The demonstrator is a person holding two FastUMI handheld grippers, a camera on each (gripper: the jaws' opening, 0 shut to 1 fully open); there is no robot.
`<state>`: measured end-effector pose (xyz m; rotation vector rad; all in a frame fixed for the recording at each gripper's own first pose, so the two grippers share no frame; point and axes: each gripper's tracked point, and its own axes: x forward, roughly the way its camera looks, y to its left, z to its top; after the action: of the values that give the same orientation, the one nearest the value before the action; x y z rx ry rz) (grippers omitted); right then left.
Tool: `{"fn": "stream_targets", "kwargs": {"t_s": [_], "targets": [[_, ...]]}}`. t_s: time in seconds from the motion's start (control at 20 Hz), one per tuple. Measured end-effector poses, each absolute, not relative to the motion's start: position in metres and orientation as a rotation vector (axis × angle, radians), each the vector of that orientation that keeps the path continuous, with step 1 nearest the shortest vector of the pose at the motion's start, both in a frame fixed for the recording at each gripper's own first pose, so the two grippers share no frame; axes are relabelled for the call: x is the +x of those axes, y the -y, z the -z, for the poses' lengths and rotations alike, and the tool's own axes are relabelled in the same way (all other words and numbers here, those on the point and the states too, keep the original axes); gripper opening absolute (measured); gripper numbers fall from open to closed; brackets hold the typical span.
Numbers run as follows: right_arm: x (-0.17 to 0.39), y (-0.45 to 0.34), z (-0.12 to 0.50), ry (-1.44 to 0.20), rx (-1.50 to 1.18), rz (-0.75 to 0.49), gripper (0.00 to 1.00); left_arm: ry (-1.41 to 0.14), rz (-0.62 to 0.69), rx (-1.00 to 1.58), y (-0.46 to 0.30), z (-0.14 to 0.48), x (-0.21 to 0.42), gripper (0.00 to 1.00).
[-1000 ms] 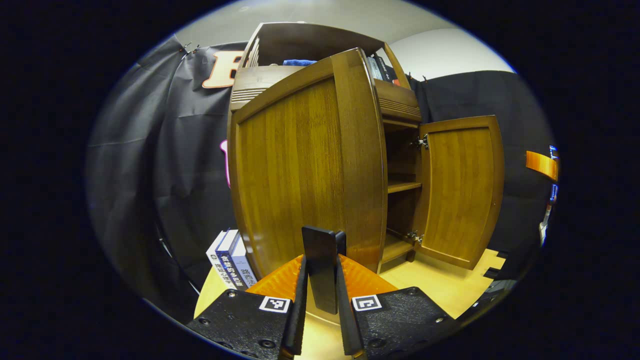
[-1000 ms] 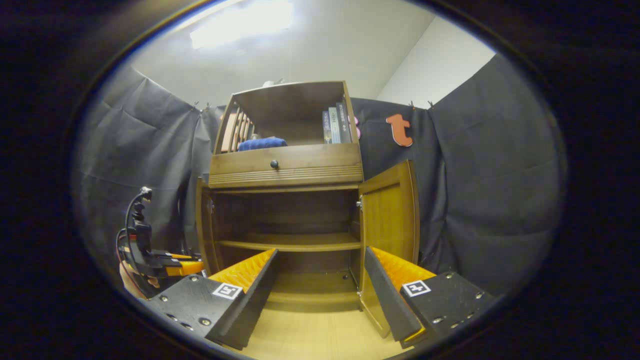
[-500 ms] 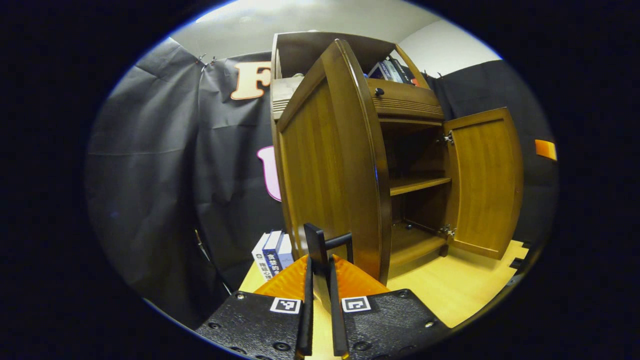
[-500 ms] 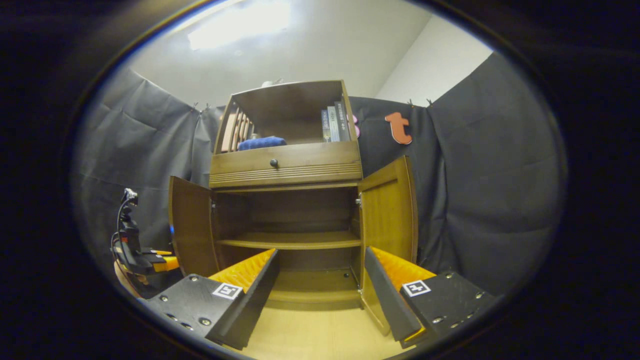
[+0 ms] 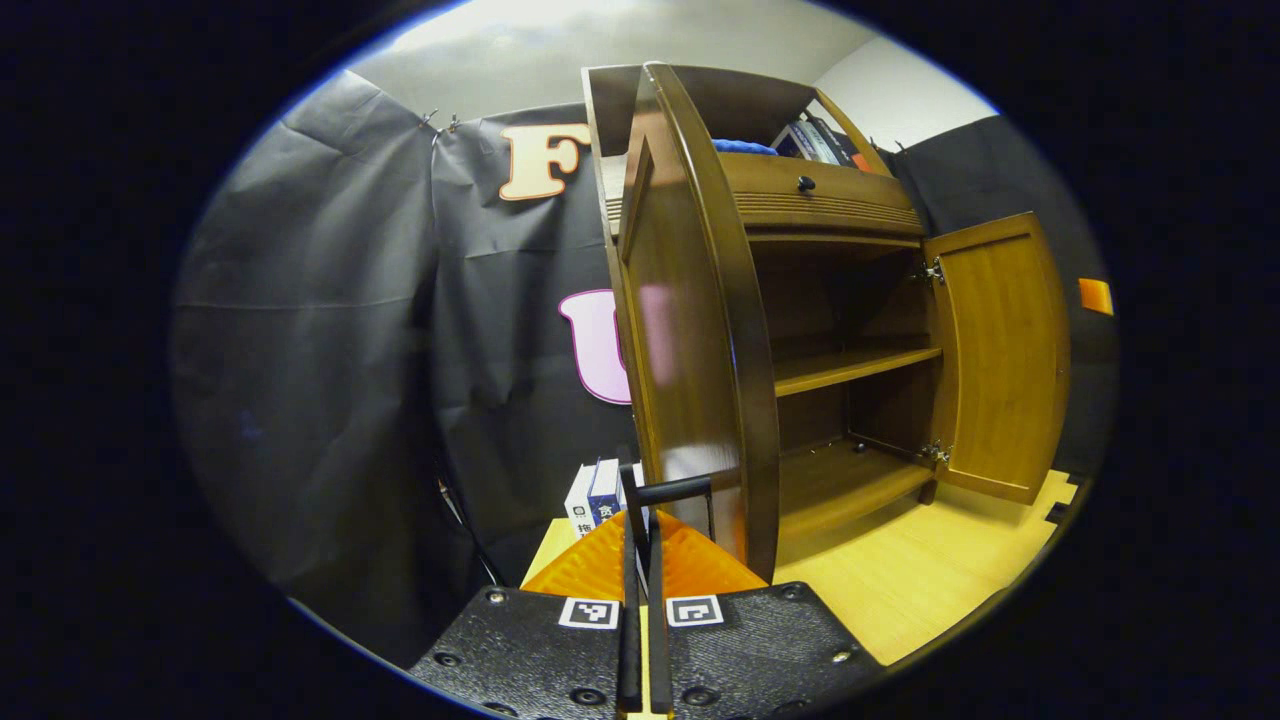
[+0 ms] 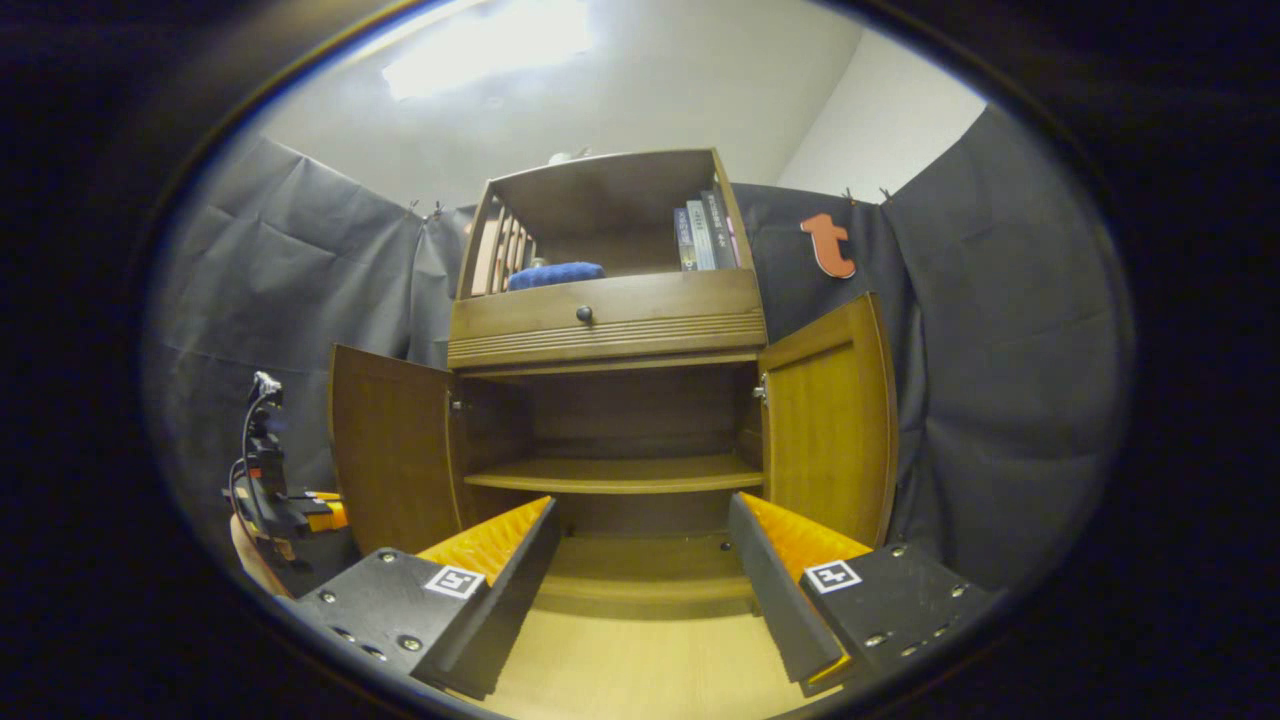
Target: Open the right door of the double-door shoe cabinet with the right hand, and open the left door with the left hand.
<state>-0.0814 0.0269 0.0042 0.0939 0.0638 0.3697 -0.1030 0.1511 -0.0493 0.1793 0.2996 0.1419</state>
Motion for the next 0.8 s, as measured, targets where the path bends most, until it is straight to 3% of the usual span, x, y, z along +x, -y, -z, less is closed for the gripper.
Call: {"fn": "stream_targets", "kwargs": {"t_s": [0.8], "targets": [[-0.081,-0.024,-0.016,-0.029,0.071,-0.302,0.98,-0.254,-0.033,0.088,-0.183,0.047,-0.105,0.03]]}}
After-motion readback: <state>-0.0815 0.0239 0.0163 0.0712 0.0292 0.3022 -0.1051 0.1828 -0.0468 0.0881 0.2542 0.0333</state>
